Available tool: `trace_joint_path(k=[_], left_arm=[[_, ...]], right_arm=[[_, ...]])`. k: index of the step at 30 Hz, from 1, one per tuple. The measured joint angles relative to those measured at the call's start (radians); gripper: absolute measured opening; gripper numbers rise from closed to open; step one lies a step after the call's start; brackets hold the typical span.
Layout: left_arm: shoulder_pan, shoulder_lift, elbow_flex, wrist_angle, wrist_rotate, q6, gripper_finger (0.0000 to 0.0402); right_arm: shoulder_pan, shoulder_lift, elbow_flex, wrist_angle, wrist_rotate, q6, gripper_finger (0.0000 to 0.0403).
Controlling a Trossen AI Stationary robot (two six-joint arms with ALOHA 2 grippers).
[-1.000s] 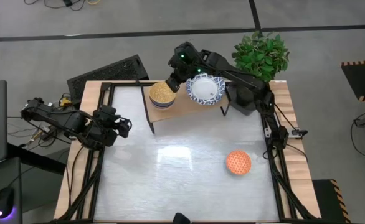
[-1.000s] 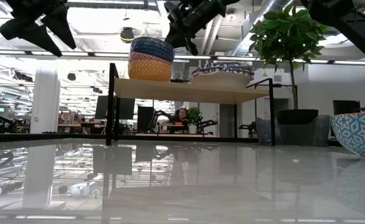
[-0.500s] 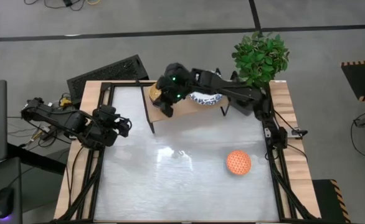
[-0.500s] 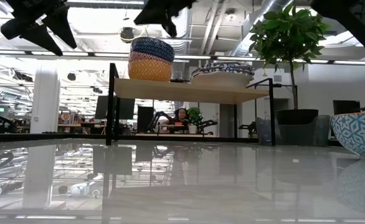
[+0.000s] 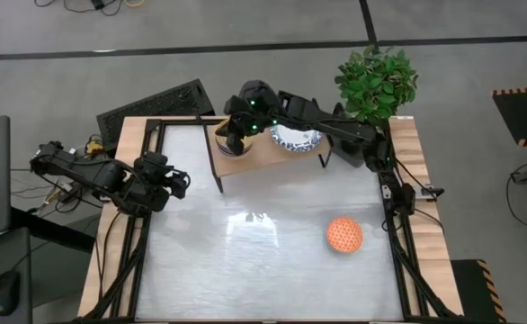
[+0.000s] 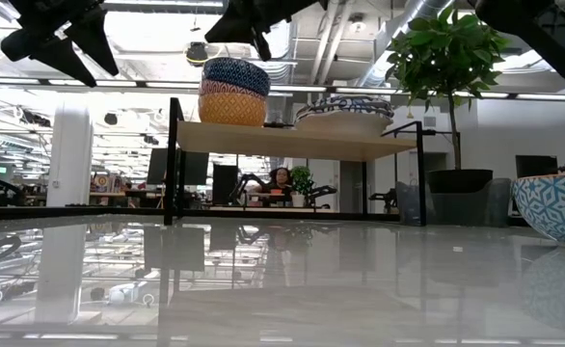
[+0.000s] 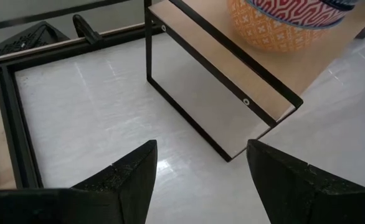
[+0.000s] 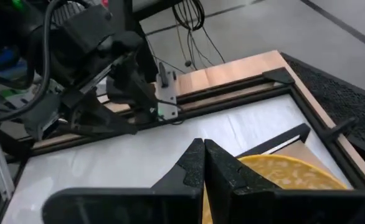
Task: Place and stack bowls onto a shelf
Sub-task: Stack the yellow bowl on top of the blue bowl on the shelf
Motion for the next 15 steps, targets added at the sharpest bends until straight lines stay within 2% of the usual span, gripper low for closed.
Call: trace_joint_path(k=[8, 15], left_arm=[[0.0, 0.0, 0.0, 0.002, -0.011, -0.014, 0.0232], [0.0, 0.0, 0.0, 0.002, -0.012, -0.029, 0.0232]], right_arm=[[-0.004, 0.003, -0.026, 0.045, -0.003, -0.012, 0.0027], [-0.014, 0.072, -0.027, 0.072, -0.029, 0.0, 0.0024]])
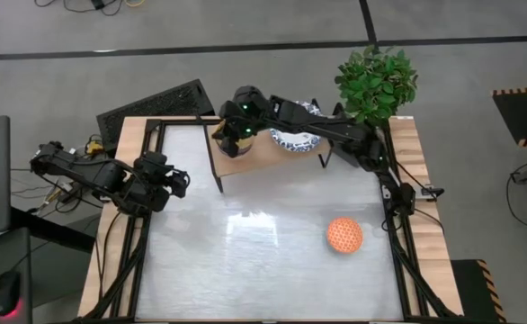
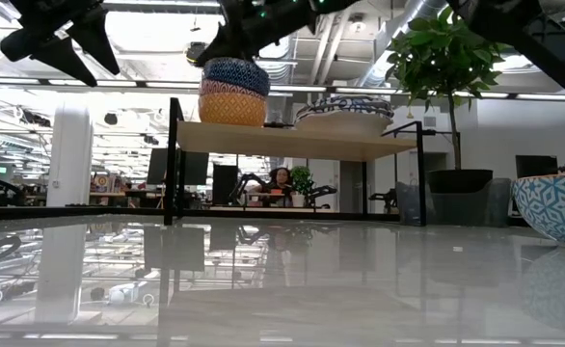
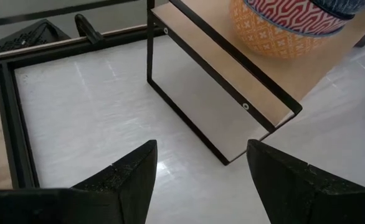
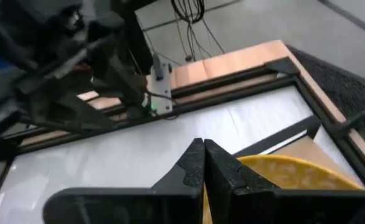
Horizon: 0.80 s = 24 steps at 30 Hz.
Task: Place and stack bowls onto a shelf
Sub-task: Stack the yellow bowl on top of the blue bowl on the shelf
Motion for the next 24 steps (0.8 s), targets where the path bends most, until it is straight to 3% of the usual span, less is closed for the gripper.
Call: trace_joint_path(k=[14, 20, 24], left_arm=[[0.0, 0.0, 0.0, -0.003, 0.0, -0.002, 0.0232], [0.0, 0.0, 0.0, -0.008, 0.001, 0.002, 0.0232], [0.0, 0.0, 0.0, -0.008, -0.012, 0.014, 0.0232]], right_arm=[[-0.012, -0.031, 0.02, -0.018, -0.005, 0.0, 0.0025], [0.004, -0.14, 0.021, -0.187, 0.041, -0.049, 0.0028], [0.036, -0.151, 0.02, -0.207, 0.071, -0.093, 0.0025]])
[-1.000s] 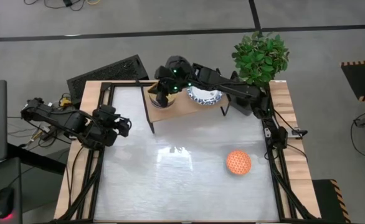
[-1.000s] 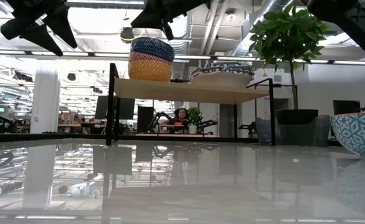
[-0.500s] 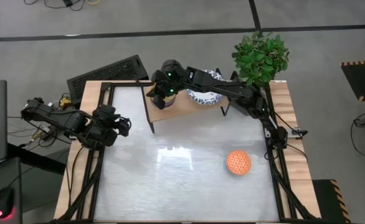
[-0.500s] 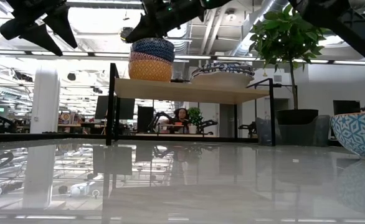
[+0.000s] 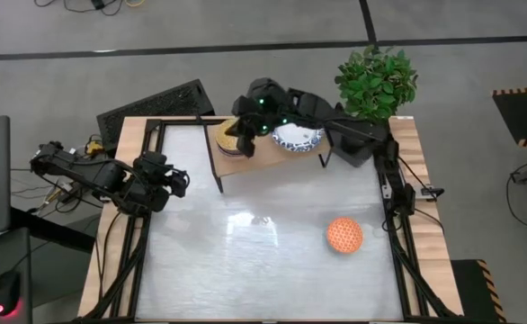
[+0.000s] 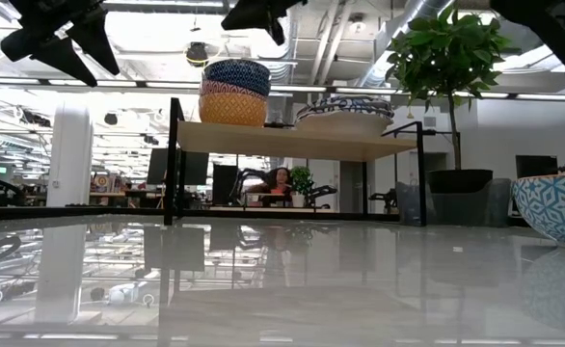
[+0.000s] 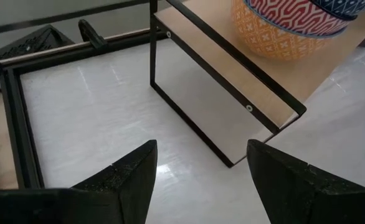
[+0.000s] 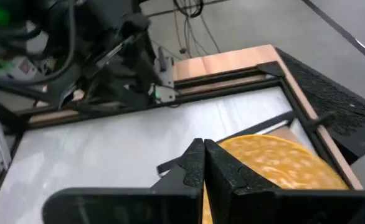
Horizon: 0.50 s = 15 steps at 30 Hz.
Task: Place and stack bowls onto a shelf
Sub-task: Stack the yellow bowl on top of the blue bowl on the shelf
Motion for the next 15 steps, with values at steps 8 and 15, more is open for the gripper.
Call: trace_joint_path(k=[8, 15], left_arm=[[0.0, 0.0, 0.0, 0.0, -0.001, 0.001, 0.0232], [0.001, 0.0, 0.0, 0.034, -0.007, -0.045, 0.0232]], right_arm=[[0.04, 0.066, 0.0, 0.152, 0.109, -0.03, 0.0024], [0.048, 0.072, 0.001, 0.124, 0.121, -0.038, 0.0025]])
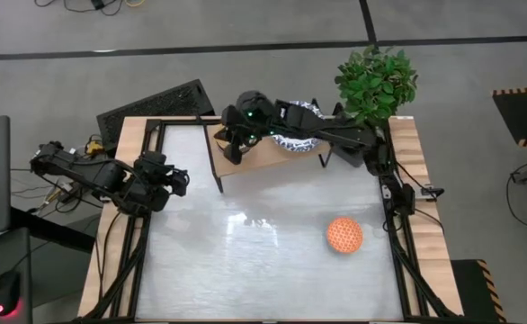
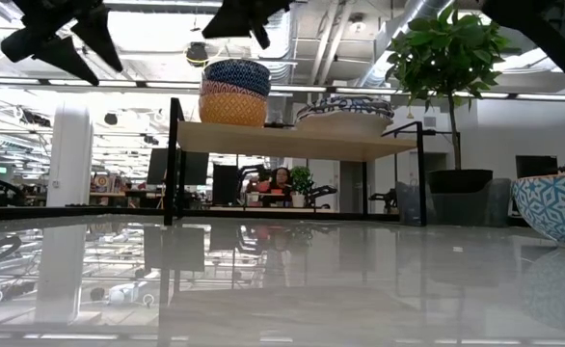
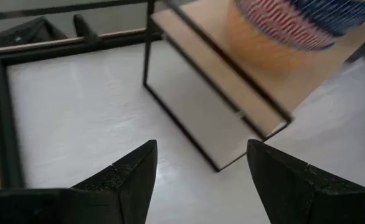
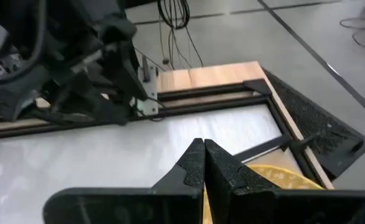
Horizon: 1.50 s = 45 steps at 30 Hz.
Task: Place and stack bowls onto a shelf
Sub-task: Stack the yellow bowl on top of the blue bowl on the shelf
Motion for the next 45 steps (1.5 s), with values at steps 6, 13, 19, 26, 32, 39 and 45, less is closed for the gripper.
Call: trace_joint_path(k=[6, 13, 19, 26, 32, 39, 45], left_arm=[[0.114, 0.0, 0.0, 0.22, -0.027, 0.205, 0.0207], [0.351, 0.0, 0.005, 0.708, 0.192, 0.674, 0.0047], [0.54, -0.059, 0.004, 0.821, 0.491, 0.732, 0.0002], [0.704, -0.23, -0.083, 0.872, 0.641, 0.768, 0.0], [0.788, -0.213, -0.348, 1.248, 1.0, 0.634, 0.0], [0.813, -0.249, -0.429, 1.234, 0.852, 0.606, 0.0], [0.813, -0.218, -0.4, 1.145, 0.734, 0.703, 0.0]], right_arm=[[0.029, -0.119, 0.006, -0.111, 0.033, 0.0, 0.0025], [0.047, -0.265, 0.005, -0.21, 0.206, 0.008, 0.0025], [0.021, -0.293, 0.003, -0.295, 0.231, 0.034, 0.0025], [0.02, -0.288, 0.003, -0.337, 0.228, 0.035, 0.0025], [0.011, -0.29, 0.003, -0.301, 0.224, 0.03, 0.0025], [0.016, -0.29, 0.003, -0.332, 0.223, 0.034, 0.0025], [0.014, -0.285, 0.003, -0.344, 0.222, 0.034, 0.0025]])
